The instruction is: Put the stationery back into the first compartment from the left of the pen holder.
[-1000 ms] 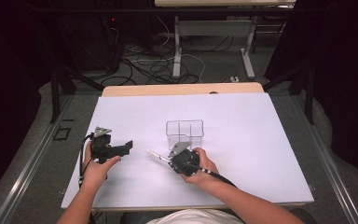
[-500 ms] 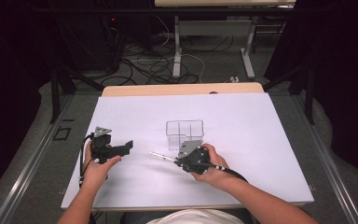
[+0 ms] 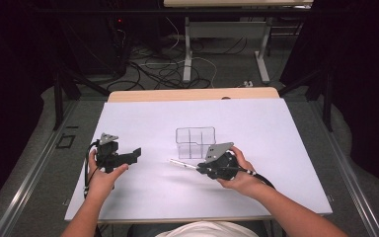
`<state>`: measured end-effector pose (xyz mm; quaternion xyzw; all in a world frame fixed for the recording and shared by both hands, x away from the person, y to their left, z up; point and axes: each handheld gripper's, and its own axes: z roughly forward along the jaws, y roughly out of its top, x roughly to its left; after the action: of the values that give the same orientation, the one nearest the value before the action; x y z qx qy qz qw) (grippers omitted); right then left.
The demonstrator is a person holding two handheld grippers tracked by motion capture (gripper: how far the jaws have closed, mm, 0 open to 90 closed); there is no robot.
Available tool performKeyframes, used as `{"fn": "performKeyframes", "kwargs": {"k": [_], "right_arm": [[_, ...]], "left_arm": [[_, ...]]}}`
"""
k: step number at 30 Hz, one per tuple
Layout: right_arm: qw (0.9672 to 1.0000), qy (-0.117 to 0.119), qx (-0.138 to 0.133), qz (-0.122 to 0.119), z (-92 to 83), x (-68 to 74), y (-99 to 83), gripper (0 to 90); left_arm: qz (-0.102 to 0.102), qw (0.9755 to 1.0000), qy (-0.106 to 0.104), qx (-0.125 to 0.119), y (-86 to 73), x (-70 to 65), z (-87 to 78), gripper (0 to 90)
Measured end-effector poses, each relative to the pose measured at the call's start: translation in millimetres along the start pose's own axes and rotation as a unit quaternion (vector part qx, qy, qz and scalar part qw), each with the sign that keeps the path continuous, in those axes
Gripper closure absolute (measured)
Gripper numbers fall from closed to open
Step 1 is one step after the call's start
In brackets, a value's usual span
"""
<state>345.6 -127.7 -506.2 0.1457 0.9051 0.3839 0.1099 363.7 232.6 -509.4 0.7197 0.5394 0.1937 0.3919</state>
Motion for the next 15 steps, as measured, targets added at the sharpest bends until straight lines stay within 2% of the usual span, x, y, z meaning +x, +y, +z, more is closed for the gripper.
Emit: {"fn": "performKeyframes", "kwargs": {"k": [1,3,4,5,7,10,12,15], "right_arm": [[1.0000,-0.005,0.000,-0.007,-0.4,-0.7,-0.7,80.7],[0.9998,-0.003,0.003,-0.019,0.6,-0.1,-1.4,80.8],[0.9996,-0.009,0.002,-0.028,1.5,1.7,-1.9,80.7],[0.9992,-0.012,0.001,-0.039,1.9,3.4,-2.2,80.7],[0.9971,-0.025,-0.003,-0.072,2.4,7.3,-2.3,80.7],[0.9884,-0.060,0.003,-0.139,2.6,14.8,-1.8,80.7],[0.9805,-0.075,0.006,-0.182,3.0,19.5,-2.2,80.6],[0.9730,-0.079,0.006,-0.216,5.3,25.5,-3.1,80.7]], "left_arm": [[0.001,1.0000,0.000,-0.005,-0.2,-0.8,0.6,7.3],[0.009,1.0000,0.002,-0.001,0.3,-2.5,0.6,8.7],[0.014,0.9999,0.002,0.003,0.7,-3.0,0.4,9.0],[0.014,0.9999,0.001,-0.001,0.7,-4.1,1.1,9.1],[0.021,0.9998,-0.001,0.007,2.1,-5.3,0.8,9.2],[0.029,0.9996,-0.003,0.007,3.6,-8.4,1.0,9.2],[0.032,0.9994,-0.007,0.011,4.6,-10.4,0.5,9.2],[0.043,0.9989,-0.011,0.016,4.9,-13.1,0.6,9.5]]}}
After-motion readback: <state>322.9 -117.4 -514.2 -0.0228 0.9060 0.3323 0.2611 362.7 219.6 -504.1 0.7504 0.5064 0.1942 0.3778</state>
